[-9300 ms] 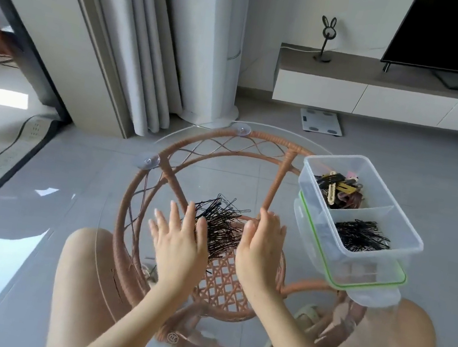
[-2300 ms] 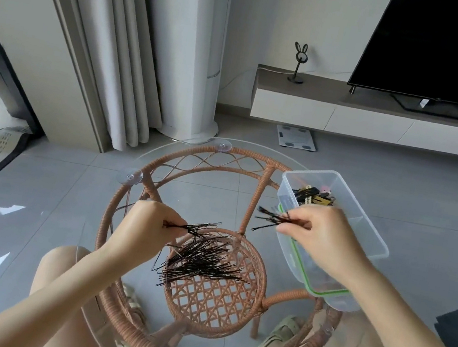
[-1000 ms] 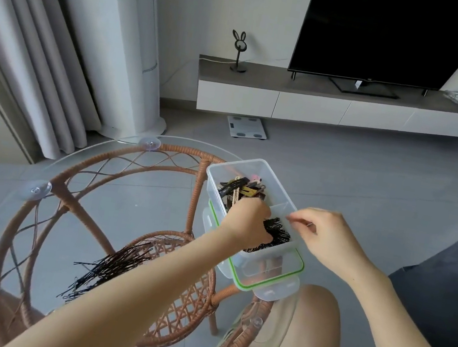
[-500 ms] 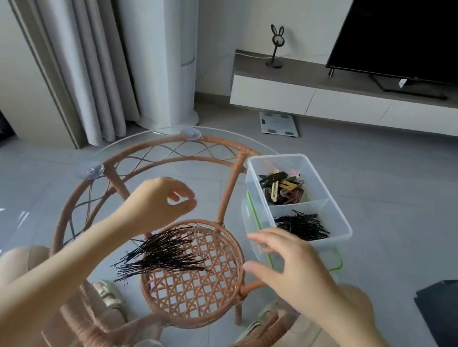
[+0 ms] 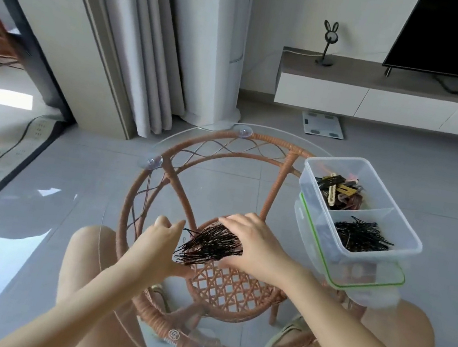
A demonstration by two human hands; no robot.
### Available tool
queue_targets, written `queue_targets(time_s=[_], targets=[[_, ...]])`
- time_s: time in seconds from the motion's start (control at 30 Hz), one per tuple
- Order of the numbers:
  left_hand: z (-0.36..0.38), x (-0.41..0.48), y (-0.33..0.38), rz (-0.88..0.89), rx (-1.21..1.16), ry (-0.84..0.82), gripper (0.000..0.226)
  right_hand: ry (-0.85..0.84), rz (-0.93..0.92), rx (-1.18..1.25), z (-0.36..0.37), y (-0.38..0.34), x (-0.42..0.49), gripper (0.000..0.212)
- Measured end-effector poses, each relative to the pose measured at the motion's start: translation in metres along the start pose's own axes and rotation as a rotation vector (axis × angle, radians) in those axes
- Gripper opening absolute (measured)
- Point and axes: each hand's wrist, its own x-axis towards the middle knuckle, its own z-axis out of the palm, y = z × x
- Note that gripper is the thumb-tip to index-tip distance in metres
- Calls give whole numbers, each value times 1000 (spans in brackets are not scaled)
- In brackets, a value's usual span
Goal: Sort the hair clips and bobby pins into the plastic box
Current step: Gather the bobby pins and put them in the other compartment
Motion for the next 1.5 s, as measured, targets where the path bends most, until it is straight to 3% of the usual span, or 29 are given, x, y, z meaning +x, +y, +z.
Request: queue_targets(time_s=[0.2, 0.4, 1.1, 1.33, 1.5], targets=[[-5, 13, 2, 149, -92, 54, 62, 69, -13, 92, 0, -11, 1, 33], [-5, 17, 5, 204, -143, 143, 27, 77, -34, 75, -1, -8, -3, 24], [-33, 11, 3, 97, -467, 255, 14, 428, 197, 529, -71, 9, -19, 7], [-48, 14, 22, 155, -495, 289, 14, 519, 233, 498, -128, 42, -56, 19], [-56, 23, 55, 208, -553, 306, 13, 426, 378, 407, -146, 87, -86, 14]])
